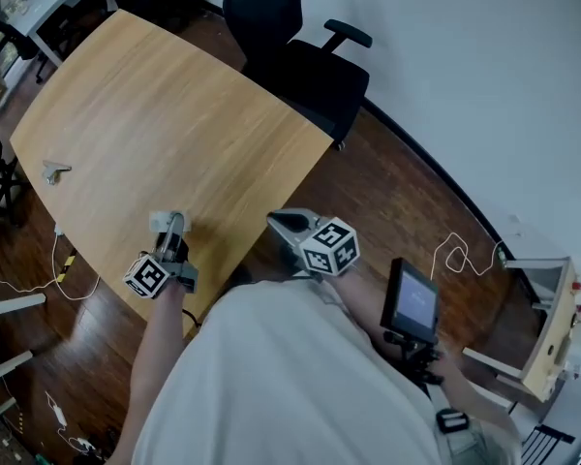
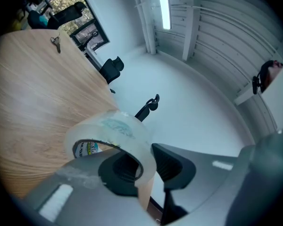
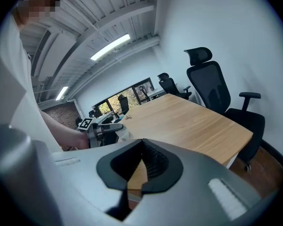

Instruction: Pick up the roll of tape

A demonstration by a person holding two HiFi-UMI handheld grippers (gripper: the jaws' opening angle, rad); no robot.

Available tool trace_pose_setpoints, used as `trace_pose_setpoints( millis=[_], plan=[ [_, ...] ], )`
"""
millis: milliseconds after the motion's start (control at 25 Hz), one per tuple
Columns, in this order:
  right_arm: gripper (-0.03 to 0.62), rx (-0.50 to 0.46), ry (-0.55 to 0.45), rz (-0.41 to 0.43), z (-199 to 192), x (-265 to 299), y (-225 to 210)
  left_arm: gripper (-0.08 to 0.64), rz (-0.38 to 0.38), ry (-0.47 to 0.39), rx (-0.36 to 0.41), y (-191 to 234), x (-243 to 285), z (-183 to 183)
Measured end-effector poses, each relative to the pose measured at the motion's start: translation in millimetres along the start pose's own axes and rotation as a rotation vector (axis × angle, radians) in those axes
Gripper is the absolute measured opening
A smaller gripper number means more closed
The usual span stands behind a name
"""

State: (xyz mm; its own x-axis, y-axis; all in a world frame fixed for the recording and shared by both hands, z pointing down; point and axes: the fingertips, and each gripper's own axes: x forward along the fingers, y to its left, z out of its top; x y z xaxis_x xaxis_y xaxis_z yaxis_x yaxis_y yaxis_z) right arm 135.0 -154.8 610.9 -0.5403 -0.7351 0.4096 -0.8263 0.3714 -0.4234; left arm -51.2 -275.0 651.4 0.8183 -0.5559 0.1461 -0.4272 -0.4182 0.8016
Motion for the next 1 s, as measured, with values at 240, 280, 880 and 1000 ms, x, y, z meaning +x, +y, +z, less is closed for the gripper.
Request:
trace_pose_setpoints(
  millis=[240, 280, 880, 1000],
  plan=[
    [0.006, -0.053, 0.011, 0.120, 24.4, -3.2, -33.3, 0.089, 0.010, -0.026, 0.084, -50.5, 13.1, -20.8],
    [0.006, -0.055, 0.016, 0.138, 25.4, -6.6, -40.9, 0.089, 0.005, -0.024, 0.094, -60.8, 19.4, -29.5],
    [0.006, -0.161, 0.036, 0.429, 55.8, -19.3, -21.2, 0.091, 0.143, -0.022, 0.333, -148.9, -7.2, -84.8],
    [0.006, -0.204, 0.017, 0.486, 64.0, -27.3, -11.5, 0.091, 0.196, -0.037, 0.389, -165.2, -16.5, -92.8]
  ],
)
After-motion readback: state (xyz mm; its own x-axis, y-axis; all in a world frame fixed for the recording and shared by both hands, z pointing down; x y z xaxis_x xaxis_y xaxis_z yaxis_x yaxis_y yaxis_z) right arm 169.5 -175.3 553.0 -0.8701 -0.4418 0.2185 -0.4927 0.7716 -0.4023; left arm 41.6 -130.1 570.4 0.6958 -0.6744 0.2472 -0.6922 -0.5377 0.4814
